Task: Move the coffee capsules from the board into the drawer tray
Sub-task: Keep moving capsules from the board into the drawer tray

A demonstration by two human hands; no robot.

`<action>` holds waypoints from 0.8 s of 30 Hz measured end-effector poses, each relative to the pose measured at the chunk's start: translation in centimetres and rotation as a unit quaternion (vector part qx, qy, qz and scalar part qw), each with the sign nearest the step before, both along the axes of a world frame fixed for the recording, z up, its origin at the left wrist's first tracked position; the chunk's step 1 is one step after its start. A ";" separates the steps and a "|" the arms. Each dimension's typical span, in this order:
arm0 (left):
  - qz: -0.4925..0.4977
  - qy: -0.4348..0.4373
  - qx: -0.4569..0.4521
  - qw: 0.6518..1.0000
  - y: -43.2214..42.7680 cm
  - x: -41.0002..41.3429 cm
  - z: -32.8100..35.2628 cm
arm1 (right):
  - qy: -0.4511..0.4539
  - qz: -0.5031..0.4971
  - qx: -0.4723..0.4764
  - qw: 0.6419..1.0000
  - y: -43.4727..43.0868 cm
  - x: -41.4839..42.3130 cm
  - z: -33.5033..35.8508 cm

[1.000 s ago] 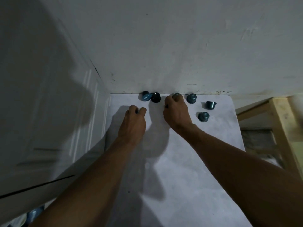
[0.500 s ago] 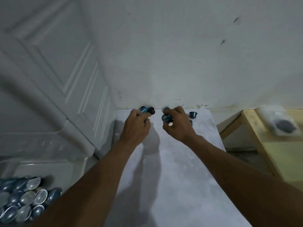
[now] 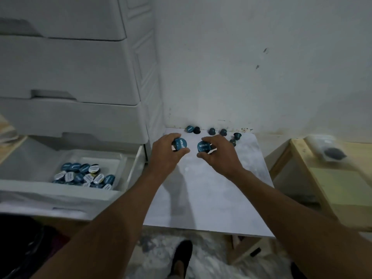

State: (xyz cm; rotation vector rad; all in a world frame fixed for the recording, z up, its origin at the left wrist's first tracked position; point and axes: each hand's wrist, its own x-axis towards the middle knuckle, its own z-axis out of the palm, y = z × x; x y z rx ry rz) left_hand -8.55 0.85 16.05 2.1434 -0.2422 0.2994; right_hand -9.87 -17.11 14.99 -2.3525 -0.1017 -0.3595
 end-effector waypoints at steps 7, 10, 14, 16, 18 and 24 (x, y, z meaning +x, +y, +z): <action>0.043 -0.010 -0.022 0.999 5.6 -5.6 0.6 | 0.008 0.038 0.006 0.999 4.8 -4.1 2.1; 0.073 -0.019 -0.019 0.997 8.3 -7.0 1.3 | 0.016 0.064 0.020 0.998 7.5 -4.6 2.8; 0.111 -0.044 0.011 0.993 12.4 -8.3 2.2 | 0.001 0.100 0.007 0.995 11.6 -4.2 3.9; 0.128 -0.046 0.016 0.991 15.0 -8.7 2.3 | -0.005 0.117 0.009 0.993 14.3 -4.2 4.3; 0.142 -0.044 0.029 0.988 17.9 -8.7 2.1 | -0.008 0.133 0.002 0.991 17.3 -4.2 4.4; 0.167 -0.018 0.069 0.983 27.0 -7.2 1.6 | -0.020 0.141 -0.016 0.990 26.3 -2.3 3.2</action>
